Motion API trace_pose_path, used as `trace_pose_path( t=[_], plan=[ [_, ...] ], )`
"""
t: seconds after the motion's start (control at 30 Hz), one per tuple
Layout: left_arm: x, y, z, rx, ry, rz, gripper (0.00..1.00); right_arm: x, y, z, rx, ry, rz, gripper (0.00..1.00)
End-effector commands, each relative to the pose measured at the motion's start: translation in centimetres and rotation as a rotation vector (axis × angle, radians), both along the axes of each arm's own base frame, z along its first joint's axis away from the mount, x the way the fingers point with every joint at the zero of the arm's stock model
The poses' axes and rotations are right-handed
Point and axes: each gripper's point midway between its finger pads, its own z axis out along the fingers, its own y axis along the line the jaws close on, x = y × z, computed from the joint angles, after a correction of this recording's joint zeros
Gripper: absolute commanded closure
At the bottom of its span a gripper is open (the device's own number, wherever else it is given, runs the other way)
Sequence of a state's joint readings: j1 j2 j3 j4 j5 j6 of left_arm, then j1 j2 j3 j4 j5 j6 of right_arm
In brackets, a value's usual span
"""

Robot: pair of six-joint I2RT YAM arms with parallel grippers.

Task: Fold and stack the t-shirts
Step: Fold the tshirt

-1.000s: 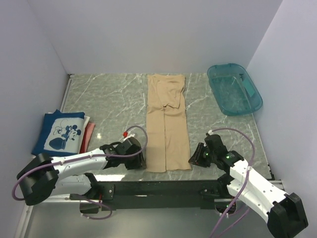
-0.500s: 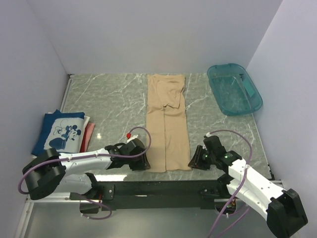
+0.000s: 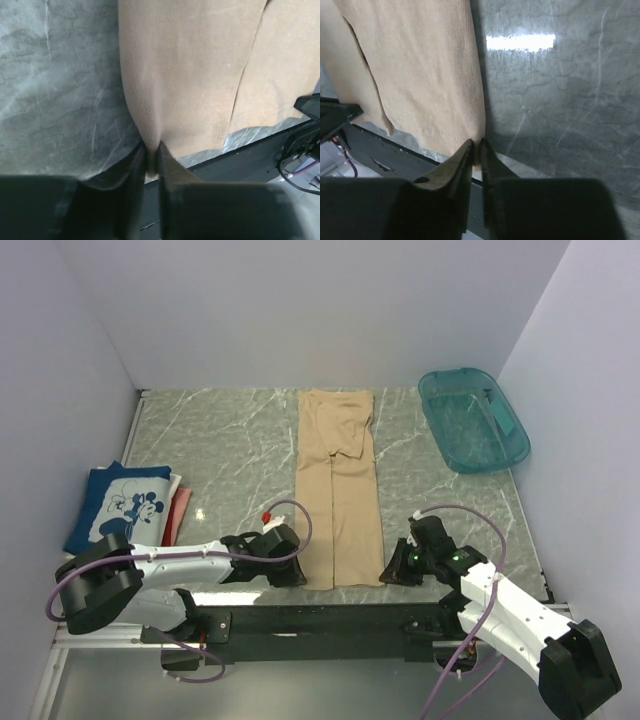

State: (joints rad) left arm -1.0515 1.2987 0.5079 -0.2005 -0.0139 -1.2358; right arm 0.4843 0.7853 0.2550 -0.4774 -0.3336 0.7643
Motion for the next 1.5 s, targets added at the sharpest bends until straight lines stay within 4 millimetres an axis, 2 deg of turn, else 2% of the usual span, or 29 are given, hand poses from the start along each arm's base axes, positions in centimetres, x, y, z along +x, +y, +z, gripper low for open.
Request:
trace_pose_path(
  t=[0.0,0.03,0.1,0.2,0.47,0.77,0.97,1.13,1.27,1.37,1.4,1.47],
  plan=[
    [-0.9,1.5,-1.6,0.091,0.028,-0.001,0.84,-1.2,0.2,-0.1,0.018,0.04,0.023,0.87],
    [-1.0,1.7,-1.5,0.097,0.027,-0.005,0.87,-1.3,0.2,-0.1,0.023,0.042,0.024,0.93],
    [-1.2,1.7,-1.4,0.098,0.031,-0.011,0.92,-1.7,0.3,0.1,0.035,0.056,0.029,0.99],
    [-1.6,1.5,-0.6,0.072,0.028,-0.023,0.99,-2.2,0.5,0.7,0.053,0.07,0.04,1.0],
    [-3.2,1.5,0.7,0.034,0.04,-0.072,0.99,-3.7,0.4,2.1,0.078,0.086,0.073,1.0],
    [-5.2,0.2,1.9,-0.005,0.052,-0.107,0.99,-4.7,0.8,2.9,0.118,0.082,0.089,1.0],
    [-4.7,-0.1,2.4,0.008,0.021,-0.09,0.99,-4.3,1.2,3.5,0.13,0.053,0.096,1.0],
    [-4.9,-0.2,1.5,0.03,0.04,-0.106,0.99,-4.0,0.6,2.2,0.078,0.042,0.097,1.0],
    [-5.1,-0.3,1.3,0.031,0.048,-0.112,0.92,-3.8,0.4,2.1,0.061,0.02,0.103,0.94],
    [-5.2,-0.3,1.9,0.025,0.042,-0.132,0.78,-3.5,0.3,2.9,0.051,-0.008,0.115,0.8],
    [-5.4,0.1,2.0,0.04,0.042,-0.142,0.66,-3.3,0.3,3.5,0.049,-0.021,0.117,0.72],
    [-5.3,0.4,2.4,0.051,0.037,-0.144,0.59,-3.2,0.0,4.0,0.028,-0.029,0.125,0.7]
  ],
)
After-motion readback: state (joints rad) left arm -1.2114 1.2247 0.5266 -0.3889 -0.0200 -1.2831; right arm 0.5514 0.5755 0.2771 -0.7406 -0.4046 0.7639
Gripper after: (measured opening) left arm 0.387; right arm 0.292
